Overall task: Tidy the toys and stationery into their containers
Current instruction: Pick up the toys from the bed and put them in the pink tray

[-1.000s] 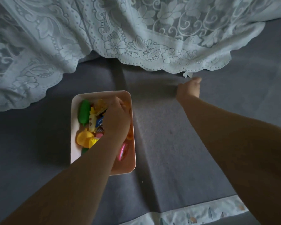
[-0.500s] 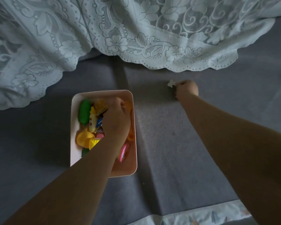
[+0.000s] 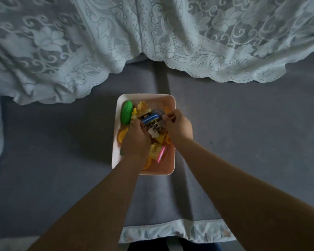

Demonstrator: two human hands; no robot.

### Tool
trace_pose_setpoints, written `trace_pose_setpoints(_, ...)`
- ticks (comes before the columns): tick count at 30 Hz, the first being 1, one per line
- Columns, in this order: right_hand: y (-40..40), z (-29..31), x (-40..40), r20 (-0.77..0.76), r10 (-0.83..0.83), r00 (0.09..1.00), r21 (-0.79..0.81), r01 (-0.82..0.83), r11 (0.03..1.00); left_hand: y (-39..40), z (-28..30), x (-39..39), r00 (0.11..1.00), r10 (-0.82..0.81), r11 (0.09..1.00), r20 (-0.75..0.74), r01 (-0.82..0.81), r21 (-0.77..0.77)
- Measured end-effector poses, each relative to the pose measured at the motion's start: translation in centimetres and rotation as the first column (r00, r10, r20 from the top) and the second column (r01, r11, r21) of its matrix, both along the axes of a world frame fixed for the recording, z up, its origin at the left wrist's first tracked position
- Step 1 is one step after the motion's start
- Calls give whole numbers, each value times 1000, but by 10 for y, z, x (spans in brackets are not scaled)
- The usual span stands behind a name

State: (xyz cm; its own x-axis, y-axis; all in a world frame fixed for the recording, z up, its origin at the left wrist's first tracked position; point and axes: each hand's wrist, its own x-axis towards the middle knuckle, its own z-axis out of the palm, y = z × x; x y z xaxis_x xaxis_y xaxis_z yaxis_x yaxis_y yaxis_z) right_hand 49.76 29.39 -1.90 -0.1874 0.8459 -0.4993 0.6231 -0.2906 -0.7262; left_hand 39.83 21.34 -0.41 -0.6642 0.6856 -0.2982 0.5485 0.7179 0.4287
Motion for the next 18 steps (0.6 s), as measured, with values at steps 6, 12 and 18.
trace_pose_setpoints(6,-25,-4,-13,288,-89,954,40,81,996,-44,5,-11,996,91,993,11,-90,-71)
trace_pose_setpoints(12,-42,-16,-5,482,74,873,-87,-37,996,-93,4,-28,981,178,976,70,-167,-140)
trace_pose_setpoints(18,-76,-13,-10,476,247,844,-131,-209,969,-140,4,-43,978,199,977,67,-193,-94)
